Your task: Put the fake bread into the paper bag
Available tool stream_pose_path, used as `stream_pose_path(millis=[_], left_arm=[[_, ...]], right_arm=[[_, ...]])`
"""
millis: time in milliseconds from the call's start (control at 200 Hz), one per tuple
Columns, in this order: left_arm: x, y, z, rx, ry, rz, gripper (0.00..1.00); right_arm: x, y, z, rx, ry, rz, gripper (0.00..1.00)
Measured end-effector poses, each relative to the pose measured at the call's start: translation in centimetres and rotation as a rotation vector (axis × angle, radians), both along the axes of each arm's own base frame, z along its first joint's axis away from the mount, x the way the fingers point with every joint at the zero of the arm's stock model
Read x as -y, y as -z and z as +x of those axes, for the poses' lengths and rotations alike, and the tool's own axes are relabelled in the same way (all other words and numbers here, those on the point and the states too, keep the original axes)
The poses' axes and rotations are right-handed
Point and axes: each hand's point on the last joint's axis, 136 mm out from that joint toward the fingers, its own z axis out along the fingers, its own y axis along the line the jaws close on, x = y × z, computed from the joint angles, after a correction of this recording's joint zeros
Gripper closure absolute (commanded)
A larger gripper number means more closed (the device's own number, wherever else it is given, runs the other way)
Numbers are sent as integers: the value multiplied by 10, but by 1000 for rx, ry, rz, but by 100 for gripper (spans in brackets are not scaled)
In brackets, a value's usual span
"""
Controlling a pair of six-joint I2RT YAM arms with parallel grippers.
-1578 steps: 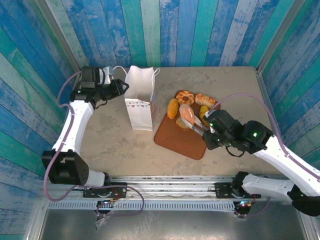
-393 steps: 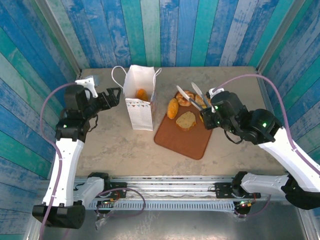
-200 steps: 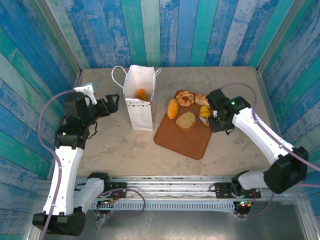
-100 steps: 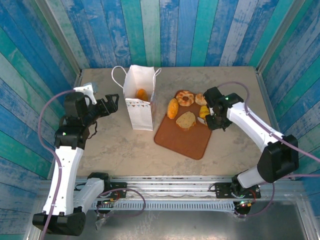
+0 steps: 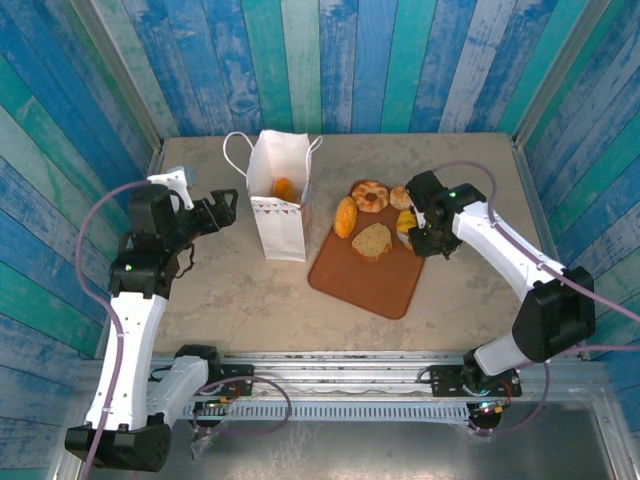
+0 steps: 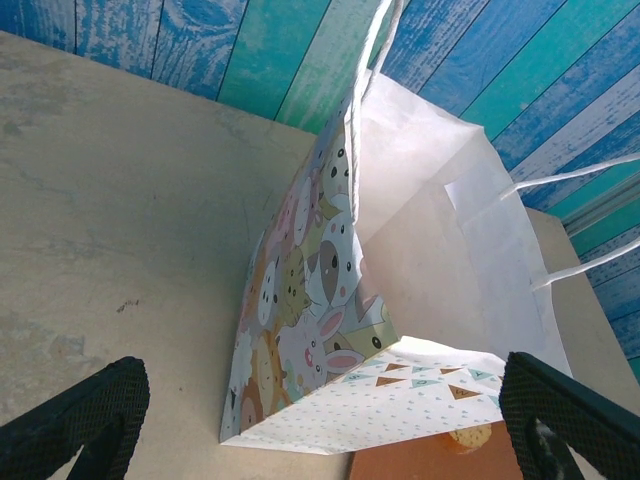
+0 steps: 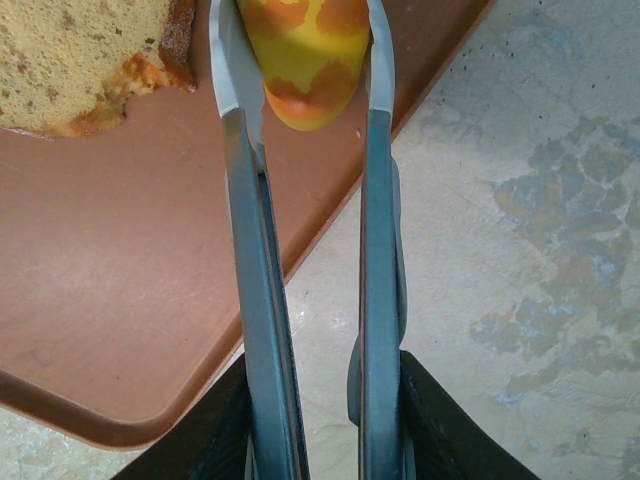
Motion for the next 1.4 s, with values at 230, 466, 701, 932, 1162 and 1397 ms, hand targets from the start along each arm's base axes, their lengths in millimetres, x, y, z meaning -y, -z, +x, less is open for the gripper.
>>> stream_pose_path(millis=[230, 466, 701, 932, 1162, 1397], left_arm=[[0, -7, -1, -8, 2, 4, 6], [0, -25, -2, 19, 3, 7, 6], [0, -36, 6, 3, 9, 17, 6], [2, -35, 9, -27, 20, 25, 3], [4, -33, 7, -45, 40, 32, 1], [6, -21, 20, -86, 48, 30, 2]], right_arm=[[3, -18, -9, 53, 10, 37, 69], [3, -30, -33, 68, 12, 109, 70], [4, -50, -59, 97, 11, 151, 71], [0, -66, -84, 107, -21, 155, 71], [-16, -87, -98, 140, -83, 174, 71], [-27, -103, -106, 170, -120, 204, 71]])
